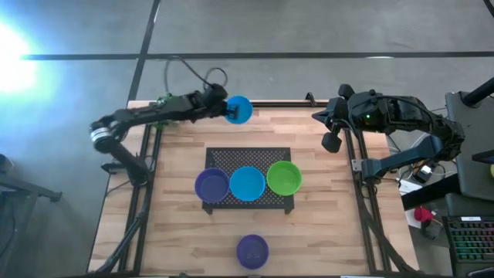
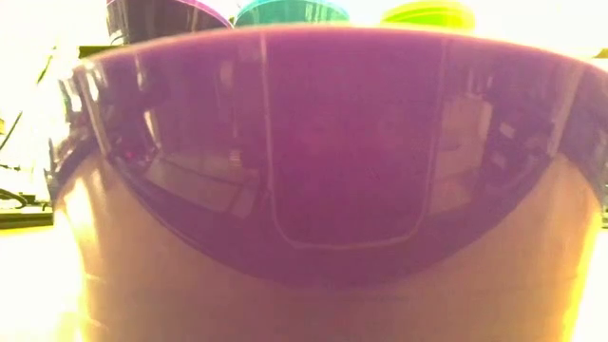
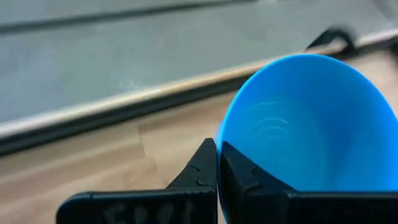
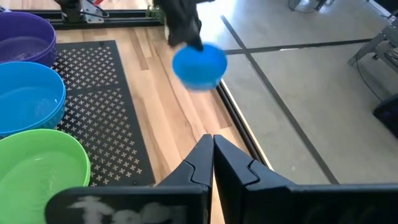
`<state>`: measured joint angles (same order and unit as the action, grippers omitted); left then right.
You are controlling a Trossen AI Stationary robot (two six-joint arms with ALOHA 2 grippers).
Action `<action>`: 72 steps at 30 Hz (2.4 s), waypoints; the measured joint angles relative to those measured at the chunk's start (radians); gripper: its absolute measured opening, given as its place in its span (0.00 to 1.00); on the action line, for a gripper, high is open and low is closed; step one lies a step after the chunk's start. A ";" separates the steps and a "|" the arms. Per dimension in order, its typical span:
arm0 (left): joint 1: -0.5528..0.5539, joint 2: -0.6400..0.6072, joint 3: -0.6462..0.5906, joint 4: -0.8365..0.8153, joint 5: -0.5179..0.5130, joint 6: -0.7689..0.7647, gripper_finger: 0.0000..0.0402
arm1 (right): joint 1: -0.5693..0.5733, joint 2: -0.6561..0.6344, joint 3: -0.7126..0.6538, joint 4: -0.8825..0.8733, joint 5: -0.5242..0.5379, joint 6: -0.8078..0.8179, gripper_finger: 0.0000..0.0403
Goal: Pick & Place Mini bowls
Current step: Stack the light blue bowl on the blue bowl on the shelf
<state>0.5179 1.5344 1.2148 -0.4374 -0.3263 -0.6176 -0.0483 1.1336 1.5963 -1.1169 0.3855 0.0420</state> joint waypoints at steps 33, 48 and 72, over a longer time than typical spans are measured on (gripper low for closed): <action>-0.288 -0.251 0.216 -0.339 0.254 0.257 0.00 | 0.000 0.000 0.000 0.003 0.000 -0.025 0.02; -0.406 -0.122 0.242 -0.322 0.512 0.328 0.00 | 0.000 0.000 0.000 0.006 0.000 -0.027 0.02; -0.439 -0.041 0.240 -0.319 0.579 0.366 0.00 | 0.000 0.000 0.000 0.006 0.000 -0.028 0.02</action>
<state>0.0788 1.4937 1.4548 -0.7567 0.2531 -0.2519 -0.0485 1.1336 1.5963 -1.1108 0.3859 0.0141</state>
